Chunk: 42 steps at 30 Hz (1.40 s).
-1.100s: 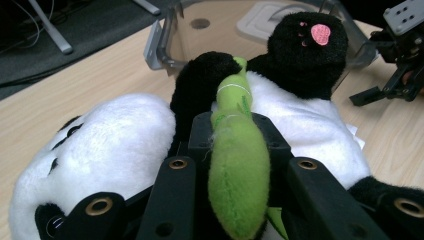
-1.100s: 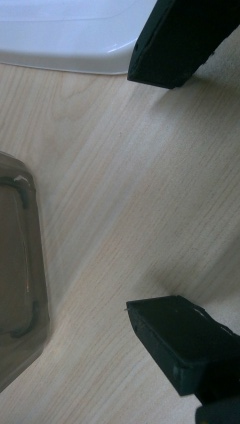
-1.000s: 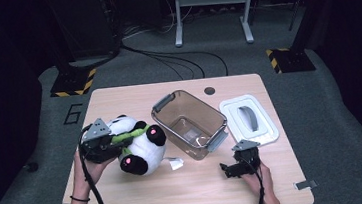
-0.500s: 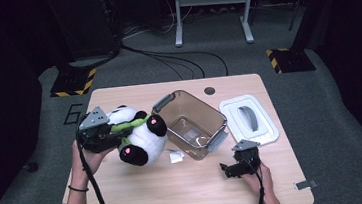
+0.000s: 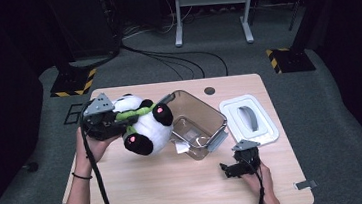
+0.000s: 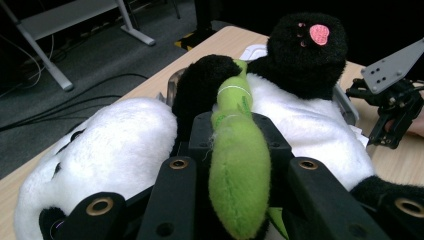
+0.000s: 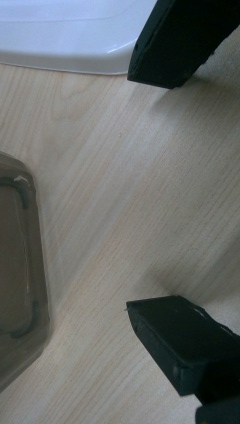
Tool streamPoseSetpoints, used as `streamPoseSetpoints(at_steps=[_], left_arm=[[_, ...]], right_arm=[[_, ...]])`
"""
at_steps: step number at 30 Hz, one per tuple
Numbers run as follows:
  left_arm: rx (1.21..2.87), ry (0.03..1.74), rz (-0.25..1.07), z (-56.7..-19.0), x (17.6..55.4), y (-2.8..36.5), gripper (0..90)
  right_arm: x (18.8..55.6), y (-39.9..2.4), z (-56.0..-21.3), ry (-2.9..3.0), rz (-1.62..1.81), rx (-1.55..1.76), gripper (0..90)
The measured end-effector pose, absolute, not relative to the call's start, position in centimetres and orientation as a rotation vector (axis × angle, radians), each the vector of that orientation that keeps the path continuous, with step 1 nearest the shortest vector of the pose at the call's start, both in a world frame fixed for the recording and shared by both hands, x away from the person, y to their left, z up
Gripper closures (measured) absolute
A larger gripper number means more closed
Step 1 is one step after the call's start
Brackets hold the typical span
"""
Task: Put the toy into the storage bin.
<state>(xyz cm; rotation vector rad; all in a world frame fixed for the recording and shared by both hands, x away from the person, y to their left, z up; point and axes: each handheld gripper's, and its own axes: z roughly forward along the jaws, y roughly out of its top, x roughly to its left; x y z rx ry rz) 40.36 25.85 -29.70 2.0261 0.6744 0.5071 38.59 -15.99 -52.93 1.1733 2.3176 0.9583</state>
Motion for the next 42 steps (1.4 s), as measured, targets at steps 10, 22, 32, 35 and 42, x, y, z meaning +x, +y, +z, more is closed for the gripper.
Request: streamPoseSetpoints(at_steps=[10, 22, 32, 35, 42], left_arm=[[2.036, 0.637, 0.503, -28.5, 41.7, 24.0, 74.5], [2.044, 0.599, 0.496, -27.9, 43.8, 20.9, 74.5], [2.056, 0.580, 0.472, -28.4, 45.3, 18.3, 74.4], [2.060, 0.579, 0.463, -28.7, 45.7, 17.6, 74.4], [2.054, 0.586, 0.448, -29.4, 46.3, 16.2, 74.4]], right_arm=[[38.6, -16.0, -52.9, 2.316, 0.958, 1.175, 0.0], [38.6, -16.0, -52.9, 2.316, 0.958, 1.176, 0.0], [38.6, -16.0, -52.9, 2.315, 0.957, 1.177, 0.0], [38.6, -16.0, -52.9, 2.317, 0.957, 1.178, 0.0], [38.6, -16.0, -52.9, 2.316, 0.956, 1.174, 0.0]])
